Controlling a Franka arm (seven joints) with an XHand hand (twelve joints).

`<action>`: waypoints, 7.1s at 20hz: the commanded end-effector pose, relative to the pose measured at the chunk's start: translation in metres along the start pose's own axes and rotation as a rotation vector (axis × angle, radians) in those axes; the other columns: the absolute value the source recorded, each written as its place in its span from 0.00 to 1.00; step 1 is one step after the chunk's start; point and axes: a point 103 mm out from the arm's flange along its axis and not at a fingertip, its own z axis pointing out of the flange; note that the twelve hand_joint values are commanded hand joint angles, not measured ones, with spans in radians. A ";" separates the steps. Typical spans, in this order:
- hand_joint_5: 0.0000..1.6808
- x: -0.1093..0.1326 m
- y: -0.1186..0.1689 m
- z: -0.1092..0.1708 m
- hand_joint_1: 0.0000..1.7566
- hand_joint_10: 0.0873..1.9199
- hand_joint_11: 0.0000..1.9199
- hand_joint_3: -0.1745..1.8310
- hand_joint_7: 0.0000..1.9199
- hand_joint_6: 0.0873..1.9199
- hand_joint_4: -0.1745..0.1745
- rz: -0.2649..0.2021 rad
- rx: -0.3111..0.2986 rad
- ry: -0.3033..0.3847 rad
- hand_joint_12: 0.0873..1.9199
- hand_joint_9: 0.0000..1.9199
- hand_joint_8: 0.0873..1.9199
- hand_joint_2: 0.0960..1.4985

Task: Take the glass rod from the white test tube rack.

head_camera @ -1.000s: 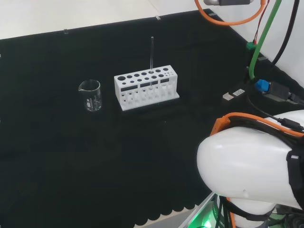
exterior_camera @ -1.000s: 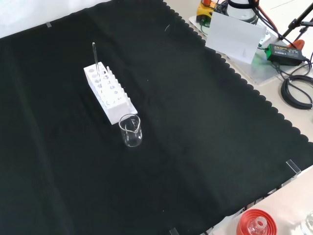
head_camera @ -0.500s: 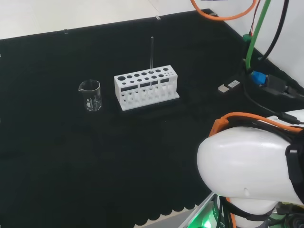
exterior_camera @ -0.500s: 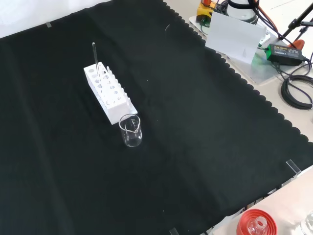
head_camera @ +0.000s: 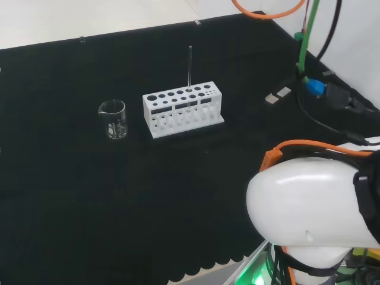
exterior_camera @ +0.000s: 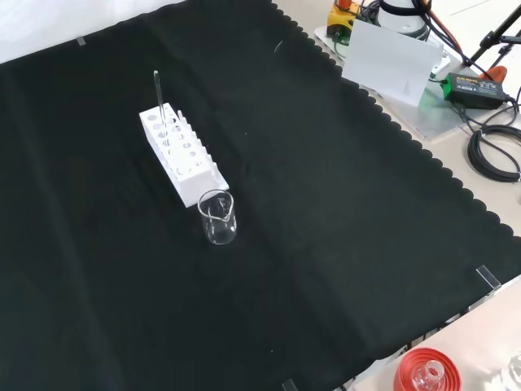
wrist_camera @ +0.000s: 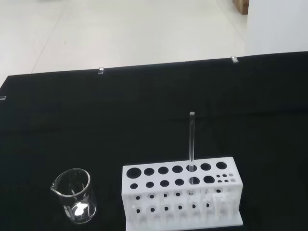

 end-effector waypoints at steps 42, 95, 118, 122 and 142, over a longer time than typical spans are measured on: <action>0.21 0.017 0.155 0.149 0.38 0.45 0.19 0.35 0.12 0.00 0.37 -0.166 0.142 -0.023 0.72 0.24 0.40 0.56; 0.20 -0.033 0.196 0.283 0.35 0.42 0.27 0.34 0.21 0.31 0.29 -0.215 0.272 -0.058 0.70 0.33 0.41 0.57; 0.38 -0.038 0.228 0.280 0.62 0.36 0.46 0.50 0.39 0.45 0.05 -0.237 0.243 -0.121 0.63 0.50 0.40 0.40; 0.35 -0.044 0.235 0.280 0.61 0.39 0.42 0.51 0.36 0.47 0.13 -0.231 0.253 -0.126 0.66 0.46 0.41 0.39; 0.38 -0.061 0.243 0.282 0.60 0.36 0.45 0.51 0.37 0.46 0.11 -0.226 0.255 -0.167 0.63 0.48 0.40 0.38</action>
